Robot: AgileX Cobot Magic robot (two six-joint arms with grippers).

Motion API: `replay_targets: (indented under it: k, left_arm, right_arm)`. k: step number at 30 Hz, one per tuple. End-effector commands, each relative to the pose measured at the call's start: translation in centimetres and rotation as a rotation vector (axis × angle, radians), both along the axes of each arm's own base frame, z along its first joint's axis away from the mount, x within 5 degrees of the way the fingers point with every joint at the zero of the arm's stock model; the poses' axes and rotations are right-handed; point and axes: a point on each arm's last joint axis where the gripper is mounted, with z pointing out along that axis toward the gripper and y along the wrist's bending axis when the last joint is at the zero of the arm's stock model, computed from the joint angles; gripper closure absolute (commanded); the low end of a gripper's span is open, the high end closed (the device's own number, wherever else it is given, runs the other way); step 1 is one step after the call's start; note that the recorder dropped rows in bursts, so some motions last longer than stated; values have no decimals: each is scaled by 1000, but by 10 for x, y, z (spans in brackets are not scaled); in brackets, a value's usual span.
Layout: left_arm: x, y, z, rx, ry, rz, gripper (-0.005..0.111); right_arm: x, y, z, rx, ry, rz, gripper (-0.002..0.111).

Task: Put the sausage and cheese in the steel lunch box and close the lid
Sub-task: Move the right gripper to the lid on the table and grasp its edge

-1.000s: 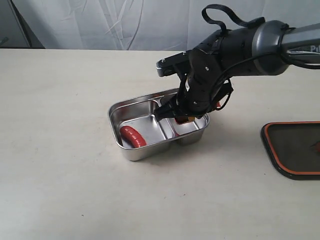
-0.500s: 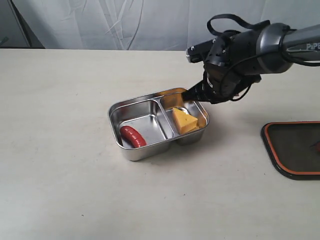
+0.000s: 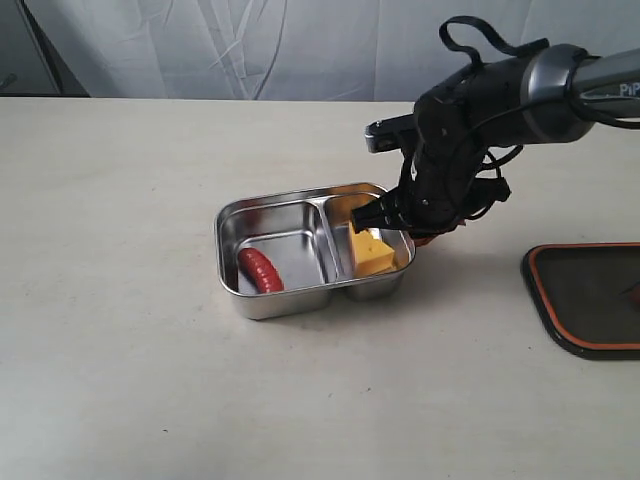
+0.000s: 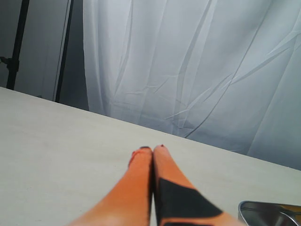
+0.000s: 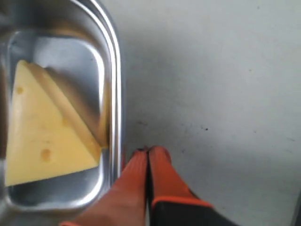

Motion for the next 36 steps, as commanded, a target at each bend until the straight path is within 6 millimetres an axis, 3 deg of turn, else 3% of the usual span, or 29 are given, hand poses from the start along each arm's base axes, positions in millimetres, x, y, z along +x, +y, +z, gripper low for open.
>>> replay_targets:
  k: [1,9,13,19,24,27,30,36]
  left_arm:
    - [0,-1,-1,9,-3,-12,107]
    - [0,-1,-1,9,-3,-12,107]
    - [0,-1,-1,9,-3,-12,107]
    - [0,-1,-1,9,-3,-12,107]
    - [0,-2,1,-16,-23,-29,107]
    - [0,-8,9,-170,-124,-111,107]
    - [-2,-14,17,-183,-206,-182,107]
    - [-5,-21,26,-190,-302,-278,107]
  right_arm:
    - [-8,5,13,49,44,61,109]
    - [-17,-5,31,-16,75,91,109]
    - [-19,-15,57,-68,-8,63,109]
    - [-33,-23,101,-23,-98,45,109]
    - [-47,-29,126,39,-141,31,109]
    - [-55,-31,131,75,-159,33,109]
    - [-61,-36,128,57,-168,36,109]
    - [-72,-53,96,-11,-70,7,109]
